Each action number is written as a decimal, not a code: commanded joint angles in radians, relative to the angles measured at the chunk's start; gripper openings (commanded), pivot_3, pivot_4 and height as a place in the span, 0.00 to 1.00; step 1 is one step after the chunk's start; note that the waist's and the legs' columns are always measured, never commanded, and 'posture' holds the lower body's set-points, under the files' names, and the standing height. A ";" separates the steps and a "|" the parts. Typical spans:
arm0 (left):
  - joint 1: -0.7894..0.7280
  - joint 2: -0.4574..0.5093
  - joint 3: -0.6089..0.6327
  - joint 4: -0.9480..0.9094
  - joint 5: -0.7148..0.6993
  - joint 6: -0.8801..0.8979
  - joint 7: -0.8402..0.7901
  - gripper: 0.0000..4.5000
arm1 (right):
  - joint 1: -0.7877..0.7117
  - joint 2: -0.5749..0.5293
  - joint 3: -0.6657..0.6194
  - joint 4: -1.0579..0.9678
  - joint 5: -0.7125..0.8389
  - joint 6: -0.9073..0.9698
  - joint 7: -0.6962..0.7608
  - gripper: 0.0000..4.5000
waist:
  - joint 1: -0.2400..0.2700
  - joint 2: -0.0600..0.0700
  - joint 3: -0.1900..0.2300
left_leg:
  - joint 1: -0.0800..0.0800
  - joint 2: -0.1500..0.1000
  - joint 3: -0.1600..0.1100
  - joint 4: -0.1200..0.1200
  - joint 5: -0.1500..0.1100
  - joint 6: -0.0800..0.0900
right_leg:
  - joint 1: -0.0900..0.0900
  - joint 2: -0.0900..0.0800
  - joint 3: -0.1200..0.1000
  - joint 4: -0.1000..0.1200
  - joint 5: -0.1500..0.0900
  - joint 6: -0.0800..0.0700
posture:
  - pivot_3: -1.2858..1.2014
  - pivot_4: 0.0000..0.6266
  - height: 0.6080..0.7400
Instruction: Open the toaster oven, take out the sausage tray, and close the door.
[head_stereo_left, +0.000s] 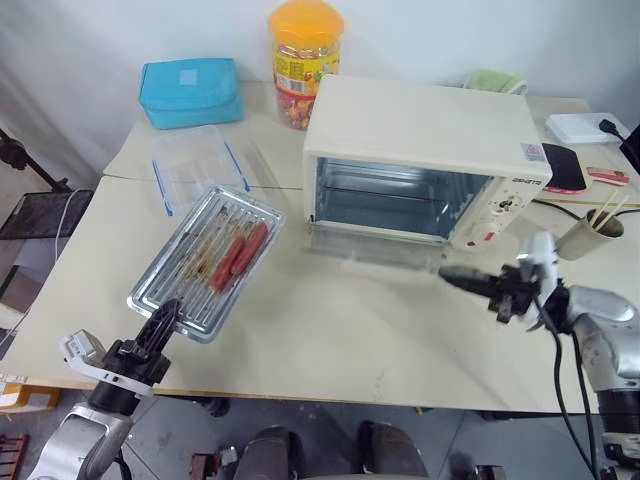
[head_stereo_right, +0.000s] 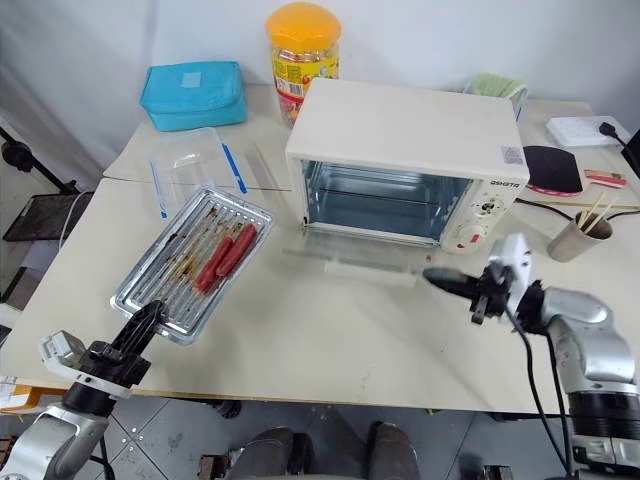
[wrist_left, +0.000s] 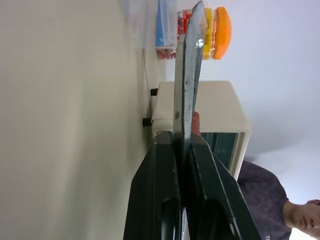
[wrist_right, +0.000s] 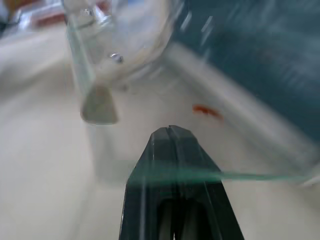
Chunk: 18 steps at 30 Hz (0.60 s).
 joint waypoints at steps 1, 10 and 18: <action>0.019 0.018 0.015 -0.027 -0.031 0.017 -0.030 0.01 | -0.022 0.043 -0.101 -0.038 0.090 -0.011 -0.041 0.01 | -0.001 0.000 0.000 | 0.000 0.001 0.000 0.000 0.000 0.000 | 0.000 0.000 0.000 0.000 0.000 0.000 | 0.52 0.24 1.00; 0.014 0.208 -0.055 0.091 -0.031 0.170 -0.130 0.01 | 0.132 -0.041 -0.174 -0.214 0.150 0.106 -0.029 0.08 | 0.005 0.000 0.000 | -0.001 -0.001 -0.001 -0.004 0.000 0.000 | 0.000 0.002 -0.001 0.001 0.000 0.000 | 0.52 0.24 1.00; -0.175 0.456 -0.271 0.310 -0.031 0.316 -0.190 0.01 | 0.442 -0.050 -0.259 -0.360 0.056 -0.101 0.111 0.61 | 0.017 0.001 0.000 | 0.001 -0.002 0.001 -0.005 0.000 0.001 | 0.000 0.002 0.000 0.002 0.000 0.000 | 0.52 0.24 1.00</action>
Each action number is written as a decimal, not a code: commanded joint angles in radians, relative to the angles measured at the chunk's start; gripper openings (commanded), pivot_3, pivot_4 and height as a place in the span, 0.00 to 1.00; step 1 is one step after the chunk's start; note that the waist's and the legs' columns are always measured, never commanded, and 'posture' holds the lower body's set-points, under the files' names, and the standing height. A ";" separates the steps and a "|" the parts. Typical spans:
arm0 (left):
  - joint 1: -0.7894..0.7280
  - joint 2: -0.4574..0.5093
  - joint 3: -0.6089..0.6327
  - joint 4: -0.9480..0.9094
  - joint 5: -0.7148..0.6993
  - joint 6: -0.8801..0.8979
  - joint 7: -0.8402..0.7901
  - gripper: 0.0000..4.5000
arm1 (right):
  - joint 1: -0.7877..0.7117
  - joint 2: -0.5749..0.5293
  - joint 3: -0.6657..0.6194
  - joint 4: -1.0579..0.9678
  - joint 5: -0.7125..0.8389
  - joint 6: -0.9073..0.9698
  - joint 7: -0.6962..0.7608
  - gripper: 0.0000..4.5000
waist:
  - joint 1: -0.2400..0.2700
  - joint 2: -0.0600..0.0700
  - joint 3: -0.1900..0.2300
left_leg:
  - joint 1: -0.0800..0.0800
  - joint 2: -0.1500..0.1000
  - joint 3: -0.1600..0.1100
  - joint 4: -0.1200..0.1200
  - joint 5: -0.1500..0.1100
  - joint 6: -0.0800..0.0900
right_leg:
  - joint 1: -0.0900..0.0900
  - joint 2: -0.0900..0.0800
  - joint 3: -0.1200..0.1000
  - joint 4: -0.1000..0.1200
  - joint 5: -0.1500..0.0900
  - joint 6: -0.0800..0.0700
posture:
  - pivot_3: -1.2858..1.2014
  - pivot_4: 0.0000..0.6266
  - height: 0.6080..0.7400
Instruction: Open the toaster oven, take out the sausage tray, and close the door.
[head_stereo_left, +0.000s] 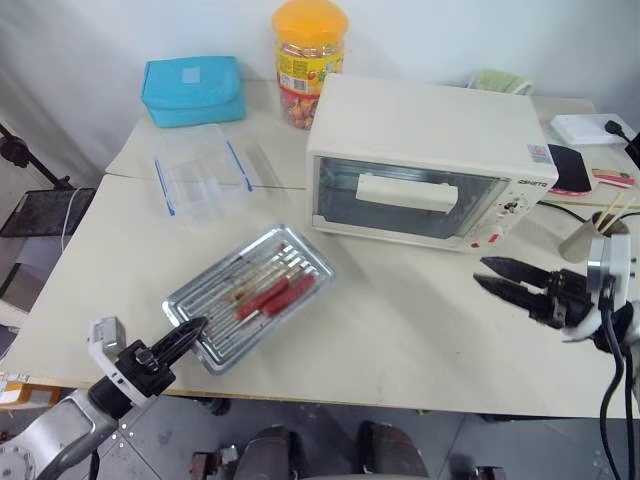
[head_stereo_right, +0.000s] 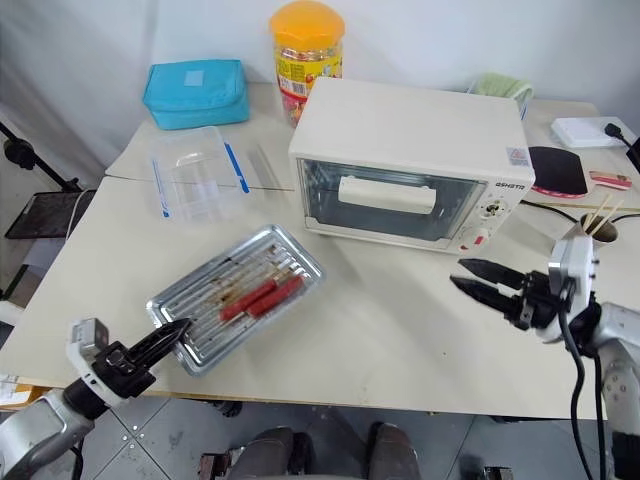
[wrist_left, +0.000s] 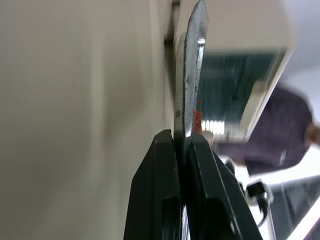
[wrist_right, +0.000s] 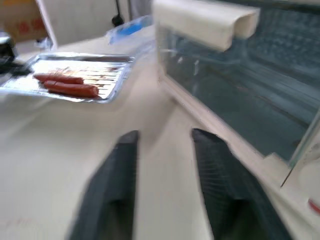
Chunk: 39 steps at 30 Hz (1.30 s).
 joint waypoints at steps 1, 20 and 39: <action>-0.154 0.076 -0.123 0.118 -0.031 0.067 -0.033 0.01 | 0.120 0.006 -0.081 -0.101 -0.021 -0.100 0.050 0.69 | 0.015 0.000 0.000 | 0.000 0.000 -0.001 0.000 0.000 -0.001 | 0.000 0.001 -0.001 0.000 0.000 0.000 | 0.52 0.24 1.00; -0.899 -0.144 -0.607 0.531 0.530 0.230 -0.241 0.01 | 0.568 0.162 -0.312 -0.365 0.015 -0.165 -0.045 0.99 | 0.016 0.000 0.000 | 0.001 -0.003 0.006 -0.001 0.004 0.000 | -0.001 0.006 -0.001 0.000 0.003 0.006 | 0.52 0.24 1.00; -0.919 -0.118 -0.577 0.409 0.960 0.184 -0.498 0.67 | 0.608 0.188 -0.265 -0.396 0.001 -0.171 -0.123 1.00 | 0.011 0.000 0.000 | 0.002 0.001 0.008 -0.002 0.004 -0.001 | -0.004 0.007 0.003 0.001 0.003 0.006 | 0.52 0.24 1.00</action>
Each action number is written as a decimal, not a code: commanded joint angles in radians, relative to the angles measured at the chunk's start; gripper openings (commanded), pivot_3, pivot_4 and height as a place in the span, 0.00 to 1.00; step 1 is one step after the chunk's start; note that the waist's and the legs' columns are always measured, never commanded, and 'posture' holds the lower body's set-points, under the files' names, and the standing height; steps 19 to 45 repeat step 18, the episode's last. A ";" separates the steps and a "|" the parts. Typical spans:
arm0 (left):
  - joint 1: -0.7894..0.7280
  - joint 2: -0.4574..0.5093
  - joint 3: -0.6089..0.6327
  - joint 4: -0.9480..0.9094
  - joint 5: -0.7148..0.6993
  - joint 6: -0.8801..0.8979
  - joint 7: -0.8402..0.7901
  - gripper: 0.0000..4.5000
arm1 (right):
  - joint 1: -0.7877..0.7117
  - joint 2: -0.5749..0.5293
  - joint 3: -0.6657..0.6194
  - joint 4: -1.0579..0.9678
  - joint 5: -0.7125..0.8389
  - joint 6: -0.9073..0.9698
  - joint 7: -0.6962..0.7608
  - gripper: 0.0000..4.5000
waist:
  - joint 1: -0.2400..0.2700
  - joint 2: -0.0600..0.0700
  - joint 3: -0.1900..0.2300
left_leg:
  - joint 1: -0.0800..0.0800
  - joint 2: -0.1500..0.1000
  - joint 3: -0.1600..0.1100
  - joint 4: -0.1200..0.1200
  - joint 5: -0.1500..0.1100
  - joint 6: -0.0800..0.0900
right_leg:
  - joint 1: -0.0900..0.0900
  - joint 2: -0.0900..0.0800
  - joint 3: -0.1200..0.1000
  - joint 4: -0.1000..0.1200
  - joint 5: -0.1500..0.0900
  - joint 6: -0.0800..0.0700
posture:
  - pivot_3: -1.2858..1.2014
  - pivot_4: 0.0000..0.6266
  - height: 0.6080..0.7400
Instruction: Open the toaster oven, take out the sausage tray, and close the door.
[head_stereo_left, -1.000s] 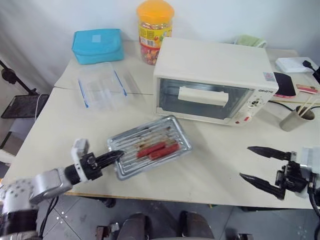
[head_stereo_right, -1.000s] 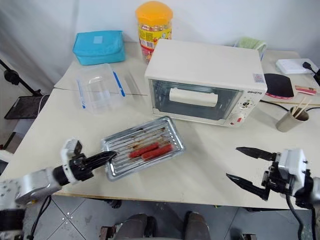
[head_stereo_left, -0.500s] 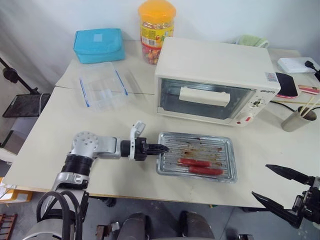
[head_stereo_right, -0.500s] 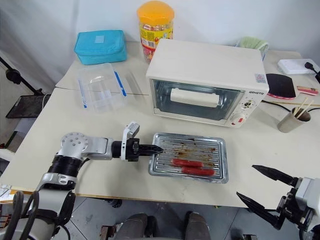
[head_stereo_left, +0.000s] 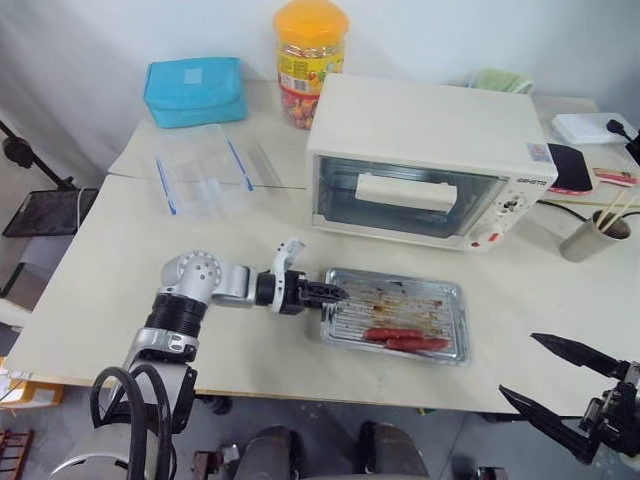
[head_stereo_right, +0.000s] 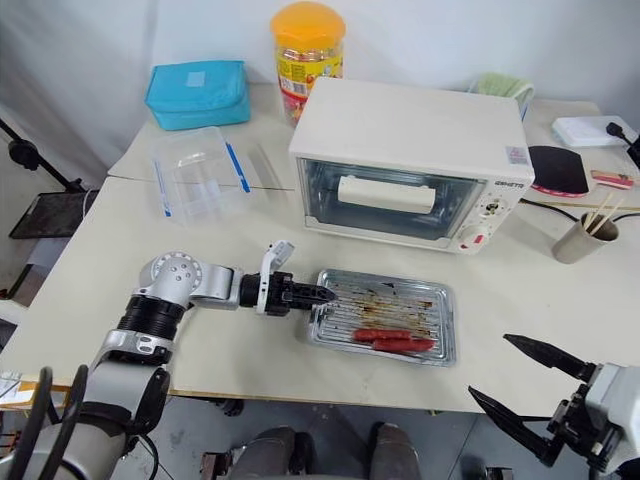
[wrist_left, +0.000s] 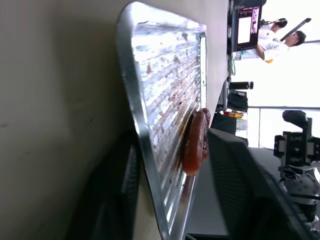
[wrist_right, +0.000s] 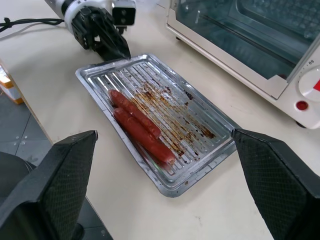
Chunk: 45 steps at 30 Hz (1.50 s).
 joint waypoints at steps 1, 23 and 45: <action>0.072 0.094 0.002 -0.143 0.070 -0.069 -0.092 0.74 | -0.011 -0.014 -0.005 0.000 0.007 -0.008 -0.007 1.00 | -0.003 0.000 0.000 | 0.000 0.000 0.000 0.000 0.000 0.000 | 0.000 0.000 0.000 0.000 0.000 0.000 | 0.52 0.24 1.00; 0.598 0.390 0.153 -0.334 0.568 -1.419 -0.754 0.92 | -0.179 -0.083 0.097 0.109 0.000 0.012 0.012 1.00 | 0.003 0.000 0.000 | -0.003 0.000 0.007 -0.001 -0.004 -0.002 | -0.011 -0.012 0.004 0.001 -0.001 -0.003 | 0.52 0.24 1.00; 0.598 0.390 0.153 -0.334 0.568 -1.419 -0.754 0.92 | -0.179 -0.083 0.097 0.109 0.000 0.012 0.012 1.00 | 0.003 0.000 0.000 | -0.003 0.000 0.007 -0.001 -0.004 -0.002 | -0.011 -0.012 0.004 0.001 -0.001 -0.003 | 0.52 0.24 1.00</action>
